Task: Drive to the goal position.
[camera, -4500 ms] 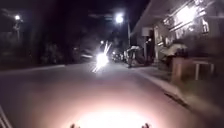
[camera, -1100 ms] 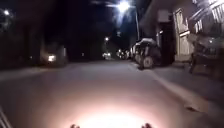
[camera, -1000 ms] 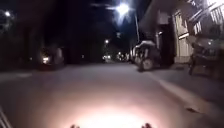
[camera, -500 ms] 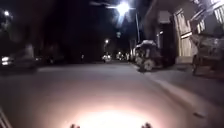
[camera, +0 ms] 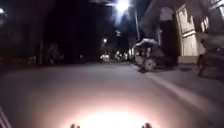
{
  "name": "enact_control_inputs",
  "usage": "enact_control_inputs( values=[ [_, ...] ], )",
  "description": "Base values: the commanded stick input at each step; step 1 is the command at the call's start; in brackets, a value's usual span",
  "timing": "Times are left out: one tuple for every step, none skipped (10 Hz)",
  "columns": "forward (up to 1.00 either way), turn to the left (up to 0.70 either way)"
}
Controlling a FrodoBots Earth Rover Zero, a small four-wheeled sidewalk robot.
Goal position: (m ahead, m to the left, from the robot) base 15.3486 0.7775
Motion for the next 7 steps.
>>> enact_control_inputs(
  values=[
    [0.70,-0.13],
    [0.70,0.00],
    [0.70,0.00],
    [0.70,0.00],
    [0.70,0.00],
    [0.70,0.00],
    [0.70,0.00]
  ],
)
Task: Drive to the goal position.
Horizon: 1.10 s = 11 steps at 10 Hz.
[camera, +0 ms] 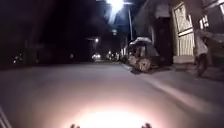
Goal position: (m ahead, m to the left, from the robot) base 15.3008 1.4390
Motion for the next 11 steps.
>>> enact_control_inputs(
  values=[
    [0.70,0.00],
    [0.70,0.00],
    [0.70,0.00],
    [0.70,0.00],
    [0.70,0.00],
    [0.70,0.00],
    [0.70,0.00],
    [0.70,0.00],
    [0.70,0.00],
    [0.70,0.00],
    [0.70,0.00]
  ],
)
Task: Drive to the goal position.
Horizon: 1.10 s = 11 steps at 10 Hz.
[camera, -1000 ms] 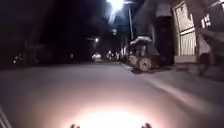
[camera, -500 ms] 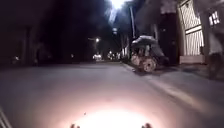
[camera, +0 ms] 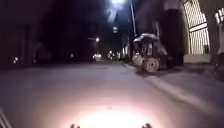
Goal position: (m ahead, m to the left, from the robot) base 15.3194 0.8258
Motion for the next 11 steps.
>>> enact_control_inputs(
  values=[
    [0.70,0.00],
    [0.70,0.00],
    [0.70,0.00],
    [0.70,0.00],
    [0.70,0.00],
    [0.70,0.00],
    [0.70,0.00],
    [0.70,0.00],
    [0.70,0.00],
    [0.70,0.00],
    [0.70,0.00]
  ],
)
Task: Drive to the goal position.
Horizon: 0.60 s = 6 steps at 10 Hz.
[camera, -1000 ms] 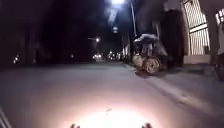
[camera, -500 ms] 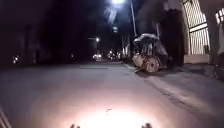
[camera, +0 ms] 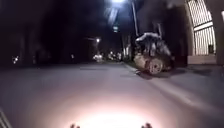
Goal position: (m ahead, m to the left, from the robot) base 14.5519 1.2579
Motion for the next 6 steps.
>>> enact_control_inputs(
  values=[
    [0.70,0.00],
    [0.70,0.00],
    [0.70,0.00],
    [0.70,0.00],
    [0.70,0.00],
    [0.70,0.00]
  ],
)
